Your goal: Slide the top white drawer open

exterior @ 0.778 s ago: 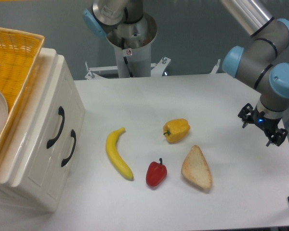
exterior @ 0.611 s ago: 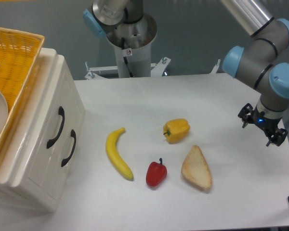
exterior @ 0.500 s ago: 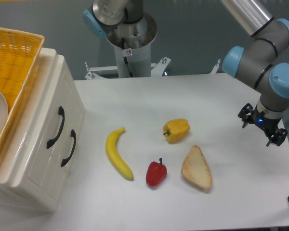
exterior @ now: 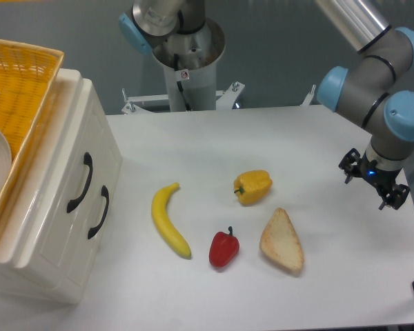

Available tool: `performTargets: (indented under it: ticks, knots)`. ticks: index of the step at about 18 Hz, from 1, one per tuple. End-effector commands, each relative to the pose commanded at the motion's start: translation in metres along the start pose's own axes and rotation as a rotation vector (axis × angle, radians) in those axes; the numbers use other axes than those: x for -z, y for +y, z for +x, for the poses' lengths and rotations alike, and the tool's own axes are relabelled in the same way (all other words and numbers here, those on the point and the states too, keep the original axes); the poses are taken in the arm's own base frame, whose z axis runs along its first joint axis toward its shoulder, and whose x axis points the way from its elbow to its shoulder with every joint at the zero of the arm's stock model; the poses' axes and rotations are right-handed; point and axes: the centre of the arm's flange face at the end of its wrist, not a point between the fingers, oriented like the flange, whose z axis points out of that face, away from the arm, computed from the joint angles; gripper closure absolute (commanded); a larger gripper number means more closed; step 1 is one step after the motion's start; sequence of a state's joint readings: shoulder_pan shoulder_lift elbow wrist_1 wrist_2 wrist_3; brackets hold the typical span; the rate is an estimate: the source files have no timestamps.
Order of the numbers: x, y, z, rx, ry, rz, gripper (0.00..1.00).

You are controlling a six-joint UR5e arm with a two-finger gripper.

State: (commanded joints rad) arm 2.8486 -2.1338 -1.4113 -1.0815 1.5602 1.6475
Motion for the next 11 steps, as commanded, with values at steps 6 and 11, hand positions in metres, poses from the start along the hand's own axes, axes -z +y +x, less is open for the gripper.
performTargets:
  ticks: [6, 11]
  knots:
    - [-0.015, -0.014, 0.019, 0.093, 0.0, 0.003, 0.0]
    - [0.02, -0.016, 0.028, 0.181, -0.051, -0.005, 0.0]
